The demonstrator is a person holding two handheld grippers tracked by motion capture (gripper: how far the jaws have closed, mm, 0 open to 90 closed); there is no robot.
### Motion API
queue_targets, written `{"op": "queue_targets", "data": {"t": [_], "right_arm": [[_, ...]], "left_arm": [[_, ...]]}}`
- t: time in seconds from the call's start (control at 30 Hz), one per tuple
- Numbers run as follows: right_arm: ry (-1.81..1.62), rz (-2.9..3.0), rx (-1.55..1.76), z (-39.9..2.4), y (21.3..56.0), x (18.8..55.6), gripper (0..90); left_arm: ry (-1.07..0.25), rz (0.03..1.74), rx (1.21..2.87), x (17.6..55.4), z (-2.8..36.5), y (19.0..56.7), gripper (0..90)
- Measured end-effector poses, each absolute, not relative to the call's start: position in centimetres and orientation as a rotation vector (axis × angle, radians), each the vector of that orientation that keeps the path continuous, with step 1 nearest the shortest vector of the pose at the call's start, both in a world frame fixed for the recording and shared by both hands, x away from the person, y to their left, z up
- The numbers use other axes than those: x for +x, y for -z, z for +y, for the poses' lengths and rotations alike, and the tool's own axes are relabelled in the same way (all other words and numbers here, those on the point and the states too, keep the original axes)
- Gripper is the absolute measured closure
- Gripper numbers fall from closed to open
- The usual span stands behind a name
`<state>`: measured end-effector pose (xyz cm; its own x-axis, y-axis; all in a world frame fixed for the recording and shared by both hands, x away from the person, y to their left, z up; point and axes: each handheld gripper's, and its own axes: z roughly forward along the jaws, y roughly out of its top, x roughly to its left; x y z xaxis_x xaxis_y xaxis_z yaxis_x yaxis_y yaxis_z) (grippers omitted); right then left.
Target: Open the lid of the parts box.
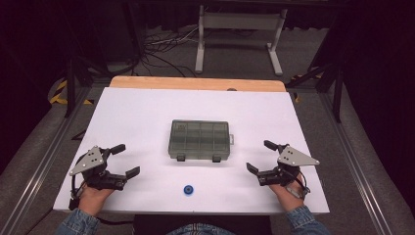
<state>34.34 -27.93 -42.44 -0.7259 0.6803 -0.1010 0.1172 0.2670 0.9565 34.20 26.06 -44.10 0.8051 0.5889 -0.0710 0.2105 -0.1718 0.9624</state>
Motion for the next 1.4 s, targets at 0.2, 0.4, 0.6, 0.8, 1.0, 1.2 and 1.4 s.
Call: {"op": "queue_targets", "data": {"t": [0.2,0.4,0.6,0.8,1.0,1.2,1.4], "right_arm": [[-1.471,2.038,0.712,-27.91,42.36,34.3,1.1],[-1.474,2.04,0.709,-27.84,42.37,34.37,1.1],[-1.47,2.044,0.704,-27.76,42.35,34.34,1.1],[-1.472,2.044,0.705,-27.76,42.36,34.35,1.1],[-1.473,2.046,0.705,-27.73,42.38,34.37,1.1],[-1.48,2.046,0.699,-27.61,42.32,34.33,1.3],[-1.477,2.047,0.694,-27.45,42.11,34.47,1.3]], "left_arm": [[-0.378,0.629,1.737,34.28,26.01,44.13,3.2],[-0.368,0.638,1.733,34.28,26.11,44.13,3.2],[-0.37,0.637,1.738,34.31,26.1,44.12,3.3],[-0.364,0.641,1.741,34.31,26.06,44.15,3.4],[-0.368,0.639,1.738,34.37,26.05,44.13,3.4],[-0.37,0.644,1.729,34.37,26.13,44.09,3.4],[-0.358,0.644,1.718,34.6,26.12,43.67,3.5]]}}
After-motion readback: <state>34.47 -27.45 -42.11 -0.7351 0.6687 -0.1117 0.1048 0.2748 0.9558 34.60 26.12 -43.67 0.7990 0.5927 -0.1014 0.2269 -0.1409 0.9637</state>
